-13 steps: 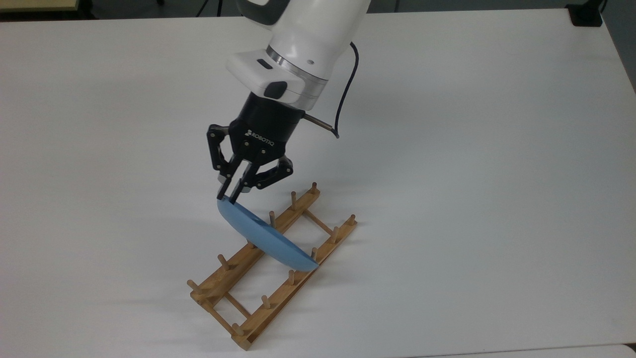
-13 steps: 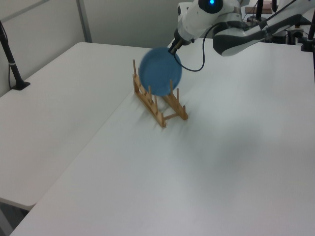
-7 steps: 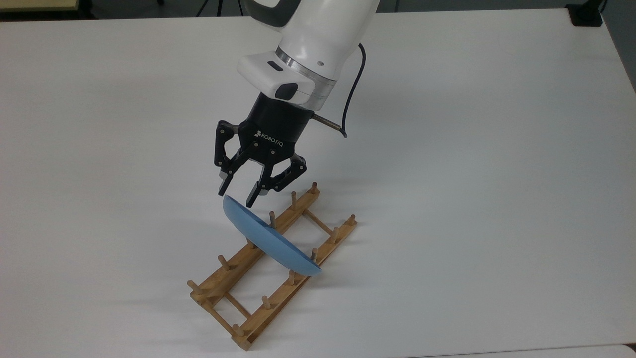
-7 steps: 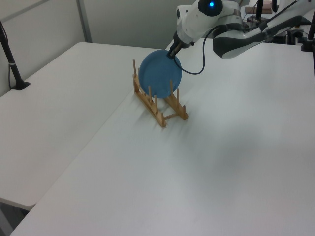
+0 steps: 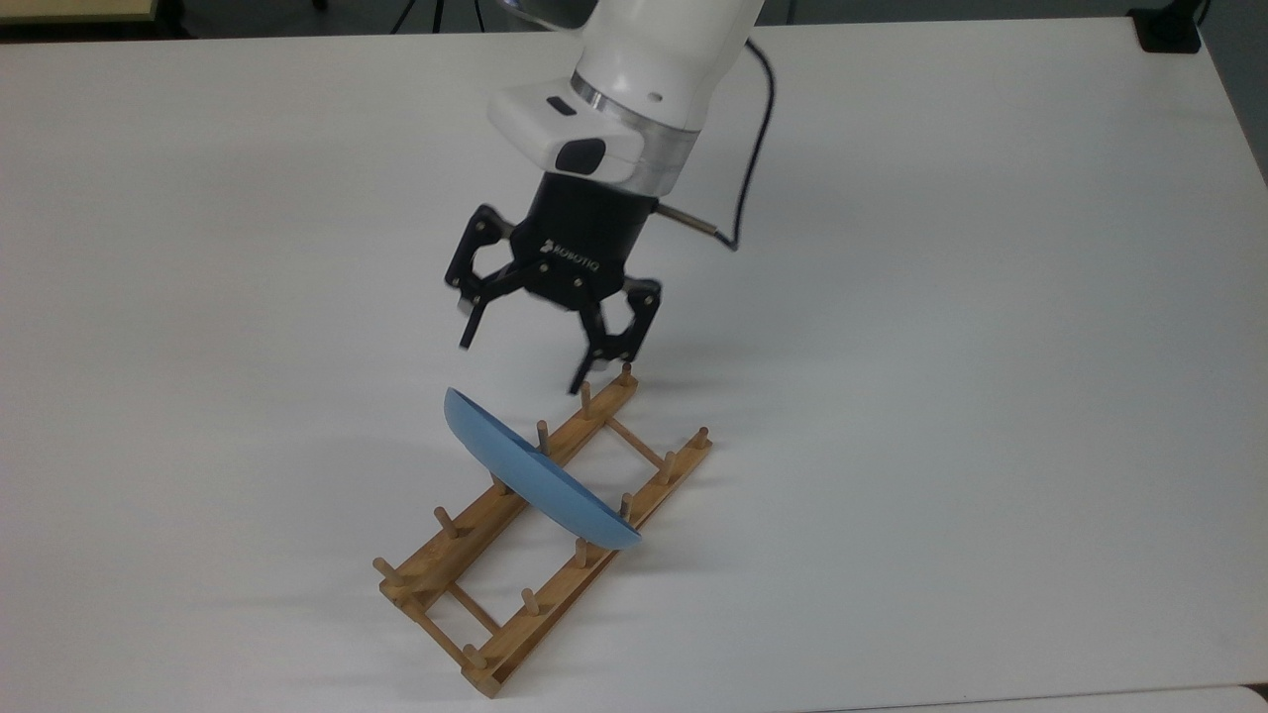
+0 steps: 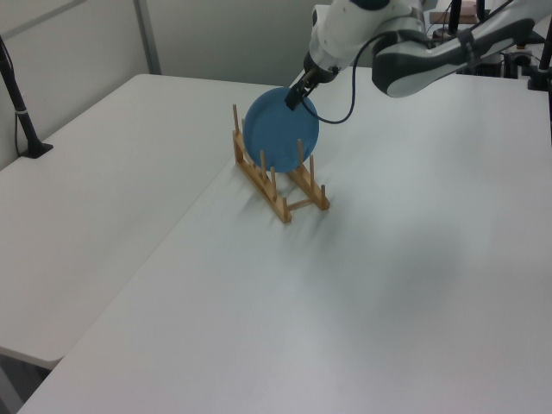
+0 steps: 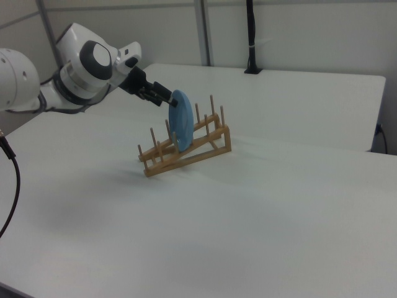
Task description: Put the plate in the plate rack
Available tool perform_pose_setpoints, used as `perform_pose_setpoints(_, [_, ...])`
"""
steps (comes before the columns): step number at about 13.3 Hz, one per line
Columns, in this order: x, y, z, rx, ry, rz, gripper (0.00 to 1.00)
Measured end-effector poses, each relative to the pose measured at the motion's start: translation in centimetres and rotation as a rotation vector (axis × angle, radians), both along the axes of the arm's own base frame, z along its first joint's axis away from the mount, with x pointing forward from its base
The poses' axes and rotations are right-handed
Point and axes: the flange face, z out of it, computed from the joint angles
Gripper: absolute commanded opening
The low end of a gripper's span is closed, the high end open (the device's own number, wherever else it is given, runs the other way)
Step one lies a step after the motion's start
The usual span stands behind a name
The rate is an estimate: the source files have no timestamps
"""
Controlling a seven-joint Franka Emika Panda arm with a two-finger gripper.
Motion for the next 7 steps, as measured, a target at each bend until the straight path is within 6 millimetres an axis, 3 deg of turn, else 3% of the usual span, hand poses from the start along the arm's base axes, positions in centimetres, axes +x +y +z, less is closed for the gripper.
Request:
perform_pose_setpoints(5, [-3.4, 1.1, 2.5, 0.223, 0.267, -0.035, 1.00])
perform_pose_setpoints(7, [-6.6, 0.3, 5.0, 0.283, 0.459, 0.039, 1.00])
